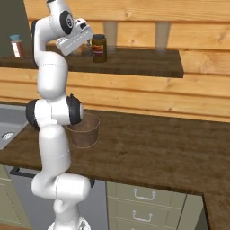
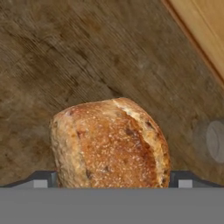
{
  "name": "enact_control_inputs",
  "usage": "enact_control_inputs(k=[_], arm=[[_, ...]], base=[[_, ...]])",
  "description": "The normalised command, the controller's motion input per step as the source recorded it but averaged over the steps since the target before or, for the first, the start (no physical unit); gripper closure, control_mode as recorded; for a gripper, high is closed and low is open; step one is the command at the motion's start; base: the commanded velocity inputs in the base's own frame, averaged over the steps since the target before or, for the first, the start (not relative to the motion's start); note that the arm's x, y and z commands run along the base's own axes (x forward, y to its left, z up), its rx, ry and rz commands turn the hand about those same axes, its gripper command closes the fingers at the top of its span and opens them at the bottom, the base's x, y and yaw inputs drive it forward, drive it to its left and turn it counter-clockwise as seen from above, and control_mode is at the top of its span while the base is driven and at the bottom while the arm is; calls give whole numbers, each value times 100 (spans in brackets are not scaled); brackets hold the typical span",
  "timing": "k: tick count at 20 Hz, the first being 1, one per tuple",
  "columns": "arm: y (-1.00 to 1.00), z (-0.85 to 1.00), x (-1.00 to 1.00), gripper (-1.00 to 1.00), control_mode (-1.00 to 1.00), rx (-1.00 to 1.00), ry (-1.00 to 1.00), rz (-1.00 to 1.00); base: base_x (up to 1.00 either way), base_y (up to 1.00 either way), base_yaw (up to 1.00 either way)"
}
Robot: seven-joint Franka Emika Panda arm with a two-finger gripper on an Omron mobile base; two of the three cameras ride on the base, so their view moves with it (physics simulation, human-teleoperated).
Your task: Open the cabinet, pick up the bread from the cabinet and place it in the basket. Then move the basket to the dining counter.
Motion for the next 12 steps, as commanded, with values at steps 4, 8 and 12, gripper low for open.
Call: enact_control_inputs(k=[4, 8, 12], arm=[[50, -5, -6, 100, -100, -1, 0, 0], [47, 1, -79, 100, -100, -2, -2, -7], [7, 0, -100, 100, -100, 0, -4, -10]], base=[[0, 0, 0], [0, 0, 0], [0, 0, 0]])
